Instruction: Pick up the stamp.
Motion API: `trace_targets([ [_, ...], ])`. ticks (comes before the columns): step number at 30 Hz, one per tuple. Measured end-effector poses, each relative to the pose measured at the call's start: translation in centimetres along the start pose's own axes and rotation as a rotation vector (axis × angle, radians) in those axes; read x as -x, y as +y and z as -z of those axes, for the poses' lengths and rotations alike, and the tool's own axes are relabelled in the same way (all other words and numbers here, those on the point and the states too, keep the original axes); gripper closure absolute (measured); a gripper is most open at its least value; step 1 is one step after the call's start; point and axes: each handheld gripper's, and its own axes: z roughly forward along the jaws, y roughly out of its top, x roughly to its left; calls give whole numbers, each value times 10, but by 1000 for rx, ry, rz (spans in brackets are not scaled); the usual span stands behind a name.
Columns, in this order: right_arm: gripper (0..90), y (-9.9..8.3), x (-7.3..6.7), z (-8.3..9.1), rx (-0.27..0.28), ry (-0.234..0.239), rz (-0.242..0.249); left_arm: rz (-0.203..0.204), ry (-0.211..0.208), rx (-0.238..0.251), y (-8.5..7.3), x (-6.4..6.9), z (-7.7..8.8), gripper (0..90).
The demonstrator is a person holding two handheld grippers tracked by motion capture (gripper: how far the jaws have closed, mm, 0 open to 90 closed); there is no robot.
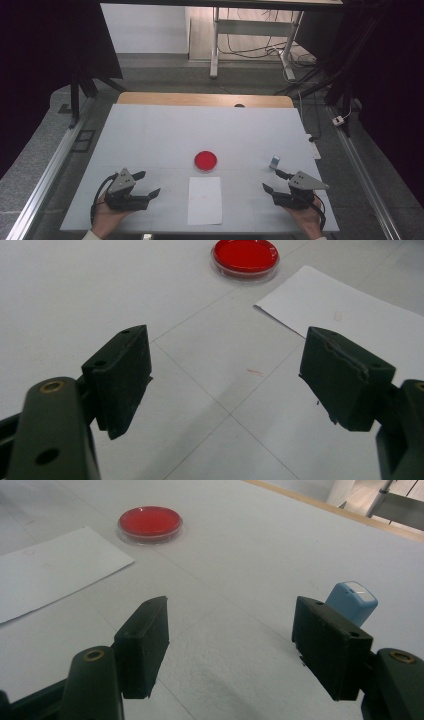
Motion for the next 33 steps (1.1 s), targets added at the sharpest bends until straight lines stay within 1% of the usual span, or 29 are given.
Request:
trace_targets([
  [8, 305, 0, -1, 0, 2, 0, 2, -2, -3, -3, 0, 1, -1, 210],
  [12, 305, 0, 0, 0, -2, 1, -2, 10, -5, 3, 1, -1, -1, 210],
  [14, 305, -1, 1, 0, 2, 7, -12, 14, -7, 6, 1, -2, -2, 210],
  [19, 307, -2, 2, -1, -5, 10, -7, 13, -3, 2, 2, -3, -2, 210],
  [21, 307, -1, 2, -2, -10, 9, -4, 3, 7, -2, 2, -3, -2, 210],
  [24, 310, 1, -1, -2, -12, 15, 0, 4, 8, -4, 2, -3, -1, 209],
  [26, 312, 3, -3, -2, -17, 11, 12, 11, 9, 1, 2, -3, 1, 209],
  [31, 313, 10, -5, 1, -13, 21, 1, 21, 15, -2, 3, -5, 1, 208],
  [33, 313, 14, -4, 2, -15, 20, 7, 16, 15, -2, 4, -6, 0, 207],
])
